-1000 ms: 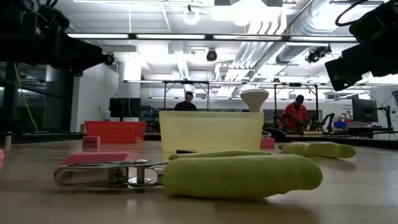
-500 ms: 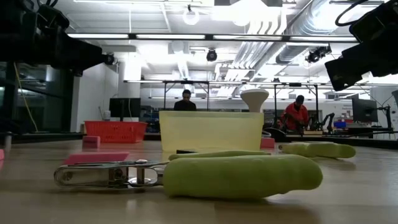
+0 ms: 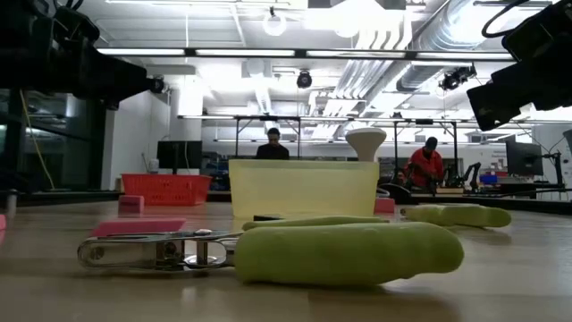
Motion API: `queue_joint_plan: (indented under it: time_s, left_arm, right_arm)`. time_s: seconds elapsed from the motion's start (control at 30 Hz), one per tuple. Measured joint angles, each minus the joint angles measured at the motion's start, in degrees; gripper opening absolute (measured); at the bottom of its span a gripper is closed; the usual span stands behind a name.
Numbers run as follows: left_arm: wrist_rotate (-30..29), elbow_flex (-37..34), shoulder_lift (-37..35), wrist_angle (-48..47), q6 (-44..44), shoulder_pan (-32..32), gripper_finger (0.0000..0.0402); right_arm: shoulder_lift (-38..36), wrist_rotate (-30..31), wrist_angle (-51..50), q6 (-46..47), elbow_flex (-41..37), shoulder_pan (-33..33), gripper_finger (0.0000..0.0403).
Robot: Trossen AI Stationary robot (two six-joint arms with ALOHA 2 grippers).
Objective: Pick & Place School Supplies
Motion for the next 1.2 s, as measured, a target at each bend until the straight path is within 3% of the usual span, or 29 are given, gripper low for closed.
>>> queue_joint_plan:
  time_s: [0.97, 1.2]
  left_arm:
    - [0.00, 0.00, 0.01, -0.01, 0.85, 0.00, 0.0184]
    - [-1.12, 1.58, 0.28, -3.41, -7.56, 0.06, 0.0184]
  right_arm:
    - [0.00, 0.00, 0.00, 0.00, 0.00, 0.00, 0.0149]
    - [0.00, 0.02, -0.02, -0.01, -0.01, 0.01, 0.0149]
